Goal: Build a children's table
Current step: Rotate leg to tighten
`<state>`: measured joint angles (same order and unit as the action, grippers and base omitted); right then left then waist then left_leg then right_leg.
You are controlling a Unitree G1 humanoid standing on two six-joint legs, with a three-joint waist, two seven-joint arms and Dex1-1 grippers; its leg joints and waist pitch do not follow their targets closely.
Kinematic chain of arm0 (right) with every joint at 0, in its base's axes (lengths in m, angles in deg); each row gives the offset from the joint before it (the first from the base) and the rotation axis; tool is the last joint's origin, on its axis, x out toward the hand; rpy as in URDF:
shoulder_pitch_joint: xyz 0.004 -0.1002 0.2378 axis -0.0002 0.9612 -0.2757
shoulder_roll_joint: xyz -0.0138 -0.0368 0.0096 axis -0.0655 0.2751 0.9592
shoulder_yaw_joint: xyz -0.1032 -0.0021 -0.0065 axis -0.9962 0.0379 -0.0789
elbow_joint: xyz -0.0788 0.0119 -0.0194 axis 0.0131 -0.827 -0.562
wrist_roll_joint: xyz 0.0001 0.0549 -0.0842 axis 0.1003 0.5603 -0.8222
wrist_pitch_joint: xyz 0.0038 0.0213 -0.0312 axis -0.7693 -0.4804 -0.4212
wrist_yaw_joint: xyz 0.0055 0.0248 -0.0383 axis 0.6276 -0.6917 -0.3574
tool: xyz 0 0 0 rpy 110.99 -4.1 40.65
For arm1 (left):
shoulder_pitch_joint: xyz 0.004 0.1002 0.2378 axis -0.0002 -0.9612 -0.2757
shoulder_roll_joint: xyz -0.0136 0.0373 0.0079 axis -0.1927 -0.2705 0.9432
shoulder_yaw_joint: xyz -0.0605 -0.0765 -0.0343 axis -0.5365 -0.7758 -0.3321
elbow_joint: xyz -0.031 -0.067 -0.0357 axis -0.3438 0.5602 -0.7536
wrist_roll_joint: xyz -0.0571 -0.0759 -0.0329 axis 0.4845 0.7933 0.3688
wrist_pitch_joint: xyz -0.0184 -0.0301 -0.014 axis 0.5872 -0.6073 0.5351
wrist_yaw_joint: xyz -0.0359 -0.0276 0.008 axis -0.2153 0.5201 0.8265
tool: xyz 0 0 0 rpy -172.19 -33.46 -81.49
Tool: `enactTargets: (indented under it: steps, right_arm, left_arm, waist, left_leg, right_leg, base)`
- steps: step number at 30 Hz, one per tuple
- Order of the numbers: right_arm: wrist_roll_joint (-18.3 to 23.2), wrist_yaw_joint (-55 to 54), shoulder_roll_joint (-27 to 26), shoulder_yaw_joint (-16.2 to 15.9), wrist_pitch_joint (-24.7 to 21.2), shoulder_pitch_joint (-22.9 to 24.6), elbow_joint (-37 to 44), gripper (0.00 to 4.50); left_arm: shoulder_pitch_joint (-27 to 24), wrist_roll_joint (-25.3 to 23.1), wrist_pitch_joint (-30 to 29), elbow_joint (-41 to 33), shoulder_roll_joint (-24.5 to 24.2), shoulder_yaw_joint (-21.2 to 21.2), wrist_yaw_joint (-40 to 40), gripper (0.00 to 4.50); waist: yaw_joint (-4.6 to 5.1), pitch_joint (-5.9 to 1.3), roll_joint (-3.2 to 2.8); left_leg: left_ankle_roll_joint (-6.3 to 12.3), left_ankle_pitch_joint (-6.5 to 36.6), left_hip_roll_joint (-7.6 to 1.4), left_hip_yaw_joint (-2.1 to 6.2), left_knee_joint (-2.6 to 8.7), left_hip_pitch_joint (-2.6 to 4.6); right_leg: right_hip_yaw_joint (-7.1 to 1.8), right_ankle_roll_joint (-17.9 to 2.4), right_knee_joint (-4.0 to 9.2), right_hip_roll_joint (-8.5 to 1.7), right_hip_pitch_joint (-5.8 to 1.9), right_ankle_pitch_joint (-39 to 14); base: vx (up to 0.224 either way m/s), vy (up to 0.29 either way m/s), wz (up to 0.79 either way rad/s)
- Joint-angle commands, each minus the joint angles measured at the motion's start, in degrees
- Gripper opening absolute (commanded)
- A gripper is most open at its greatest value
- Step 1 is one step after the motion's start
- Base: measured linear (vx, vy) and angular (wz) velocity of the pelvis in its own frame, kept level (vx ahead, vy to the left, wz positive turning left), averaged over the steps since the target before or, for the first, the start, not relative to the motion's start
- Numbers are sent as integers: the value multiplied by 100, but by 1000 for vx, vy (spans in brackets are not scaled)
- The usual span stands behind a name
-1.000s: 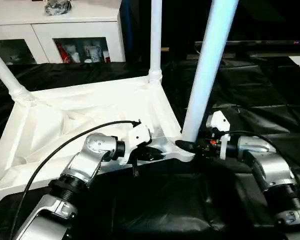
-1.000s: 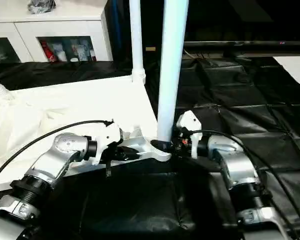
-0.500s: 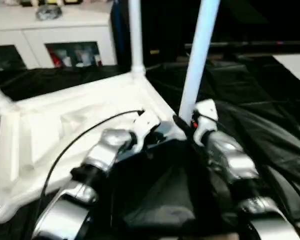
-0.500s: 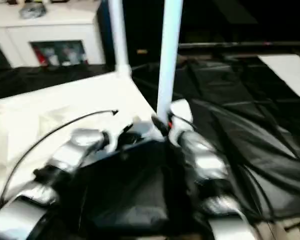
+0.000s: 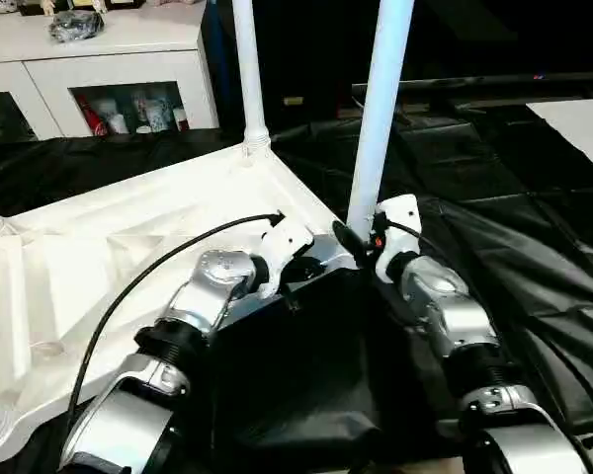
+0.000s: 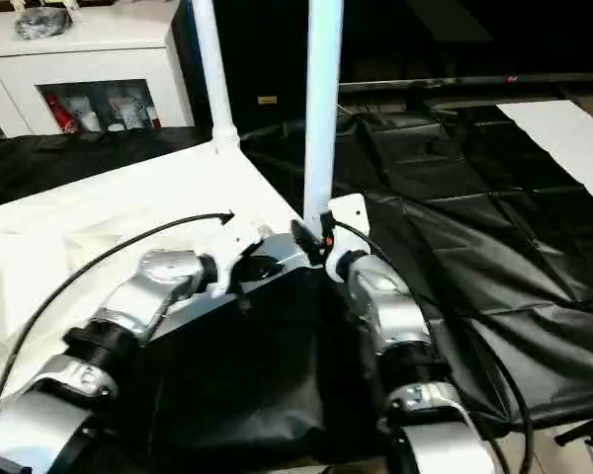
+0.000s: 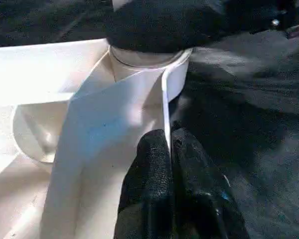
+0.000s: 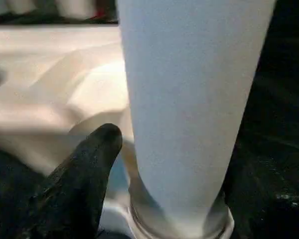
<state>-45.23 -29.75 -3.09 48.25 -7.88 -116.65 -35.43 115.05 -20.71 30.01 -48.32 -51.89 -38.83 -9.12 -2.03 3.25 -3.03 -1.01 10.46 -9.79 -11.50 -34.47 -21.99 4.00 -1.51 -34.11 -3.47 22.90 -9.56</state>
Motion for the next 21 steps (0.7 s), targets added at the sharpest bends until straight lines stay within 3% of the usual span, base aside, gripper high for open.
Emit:
enactTargets:
  steps: [1, 2, 6, 8, 13, 19, 21]
  right_arm:
    - [37, 603, -64, -483, -158, 114, 66, 356]
    - [112, 1074, 197, -533, -215, 173, 259, 356]
    - [180, 1755, 540, -651, -324, 279, 514, 356]
    - [136, 2243, 811, -758, -305, 355, 627, 356]
    - [217, 2818, 1178, -938, -401, 439, 821, 356]
    - [276, 3086, 1270, -925, -480, 434, 906, 356]
    - [294, 3186, 1270, -947, -511, 405, 902, 329]
  left_arm:
    - [87, 194, 239, -396, 31, 115, 361, 0]
    - [-1, 274, 288, -521, -114, 147, 704, 0]
    - [-109, 345, 307, -679, -329, 185, 1097, 0]
    - [-226, 450, 280, -846, -553, 201, 1507, 0]
    - [-438, 603, 178, -1174, -917, 225, 2034, 0]
    - [-593, 727, 53, -1404, -1169, 224, 2396, 0]
    - [-627, 745, 18, -1445, -1218, 230, 2476, 0]
  waist:
    - [-36, -409, 13]
    - [-57, -426, 32]
    - [-101, -424, 28]
    - [-164, -419, 40]
    - [-213, -396, 32]
    - [-233, -387, 32]
    - [-234, -388, 53]
  left_leg:
    - [388, 1202, -382, 205, 397, 97]
    - [418, 1107, -382, 205, 384, 85]
    - [474, 1028, -404, 189, 379, 88]
    - [427, 1073, -414, 192, 383, 108]
    - [325, 1270, -428, 179, 403, 143]
    - [239, 1325, -421, 185, 414, 140]
    - [233, 1295, -419, 184, 412, 139]
  right_leg:
    - [-299, -1261, 435, -542, -263, -1333]
    - [-285, -1296, 406, -539, -292, -1214]
    - [-285, -1379, 377, -525, -275, -1049]
    - [-287, -1348, 379, -538, -272, -1166]
    - [-302, -1292, 411, -535, -226, -1478]
    - [-310, -1197, 422, -538, -220, -1722]
    - [-312, -1184, 424, -535, -218, -1744]
  base:
    - [0, 0, 0]
    - [0, 0, 0]
    - [0, 0, 0]
    - [0, 0, 0]
    - [0, 0, 0]
    - [0, 0, 0]
    - [0, 0, 0]
